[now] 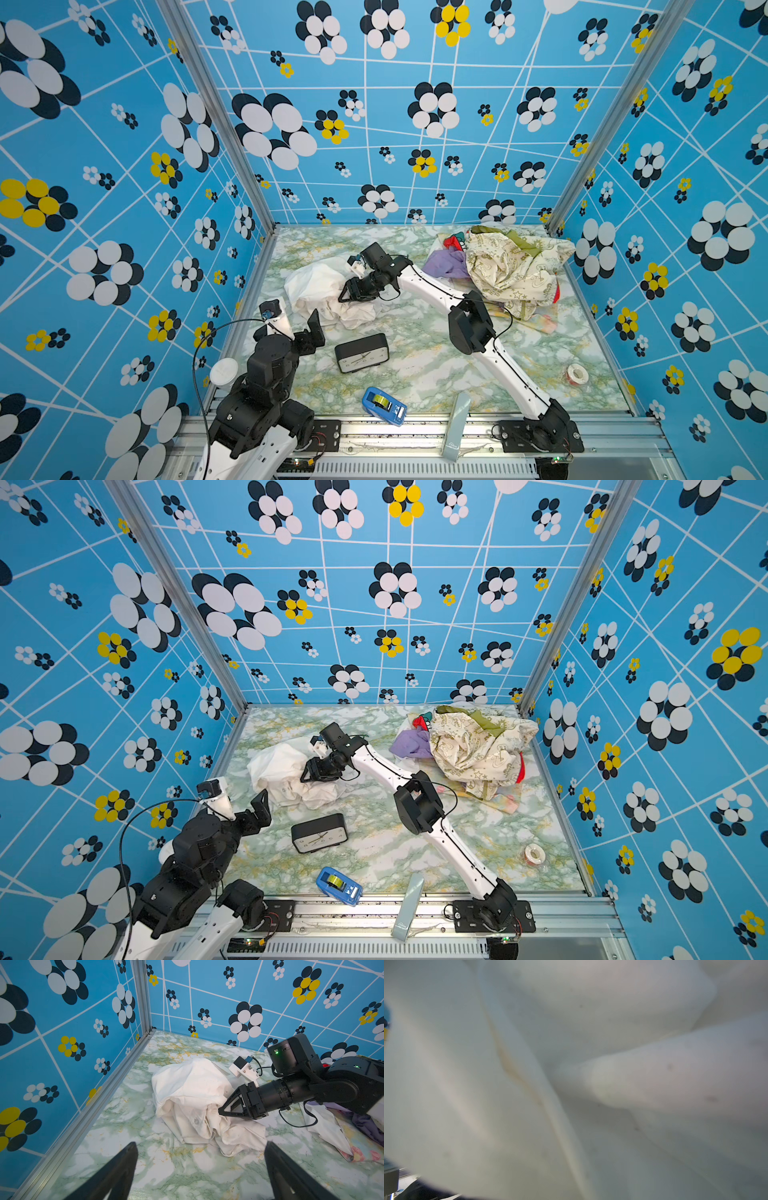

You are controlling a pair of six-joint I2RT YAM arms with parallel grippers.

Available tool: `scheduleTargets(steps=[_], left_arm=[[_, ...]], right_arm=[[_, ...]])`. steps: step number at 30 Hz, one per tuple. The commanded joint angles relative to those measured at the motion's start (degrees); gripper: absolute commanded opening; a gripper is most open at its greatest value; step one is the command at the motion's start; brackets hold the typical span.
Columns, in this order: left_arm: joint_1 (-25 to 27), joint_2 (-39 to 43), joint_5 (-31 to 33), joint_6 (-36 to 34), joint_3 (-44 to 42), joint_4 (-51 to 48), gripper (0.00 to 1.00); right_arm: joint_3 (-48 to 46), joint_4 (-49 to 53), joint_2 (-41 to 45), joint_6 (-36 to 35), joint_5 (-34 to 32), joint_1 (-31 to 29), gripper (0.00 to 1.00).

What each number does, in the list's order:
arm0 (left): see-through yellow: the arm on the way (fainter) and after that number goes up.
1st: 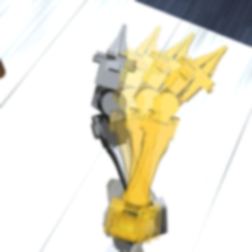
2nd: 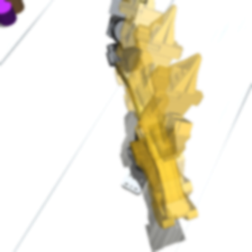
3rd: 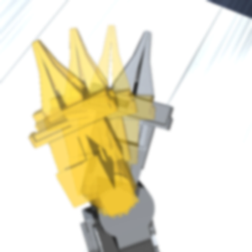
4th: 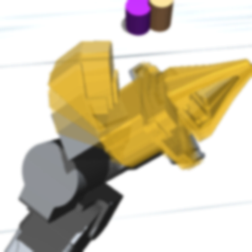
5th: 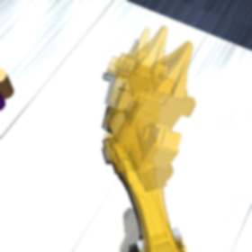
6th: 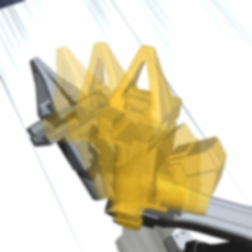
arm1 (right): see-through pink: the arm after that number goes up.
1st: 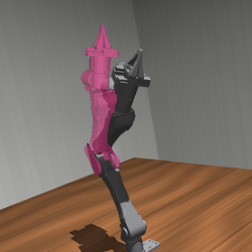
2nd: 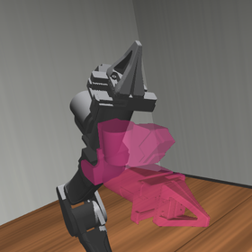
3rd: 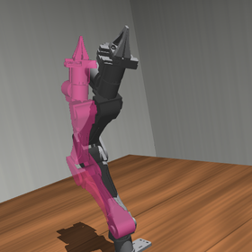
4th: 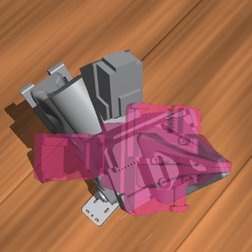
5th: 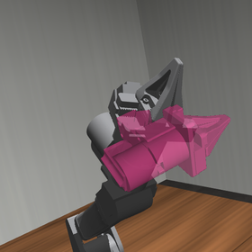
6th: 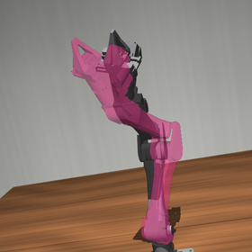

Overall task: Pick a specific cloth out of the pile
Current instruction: 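Open the right gripper and release the white shirt on the table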

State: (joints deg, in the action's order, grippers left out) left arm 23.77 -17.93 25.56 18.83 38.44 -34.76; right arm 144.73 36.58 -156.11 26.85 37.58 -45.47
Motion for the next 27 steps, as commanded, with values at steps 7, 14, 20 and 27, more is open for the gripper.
scheduleTargets(steps=[7, 14, 20, 27], left_arm=[[0.5, -0.1, 2.5, -0.2, 0.8, -1.7, 0.96], [0.5, 0.9, 3.6, 0.1, 1.5, -3.3, 0.95], [0.5, 3.0, 4.4, 0.2, 1.5, -3.5, 0.95], [0.5, 3.6, 4.8, 0.1, 0.9, -2.9, 0.95]], right_arm=[[2.3, -12.7, -5.1, 9.7, 3.8, 2.2, 0.65], [8.2, -22.5, -10.9, 17.5, 5.4, 3.2, 0.68], [8.8, -30.1, -12.6, 20.3, 4.1, 3.9, 0.72], [10.3, -35.3, -14.6, 22.4, 2.8, 5.2, 0.79]])
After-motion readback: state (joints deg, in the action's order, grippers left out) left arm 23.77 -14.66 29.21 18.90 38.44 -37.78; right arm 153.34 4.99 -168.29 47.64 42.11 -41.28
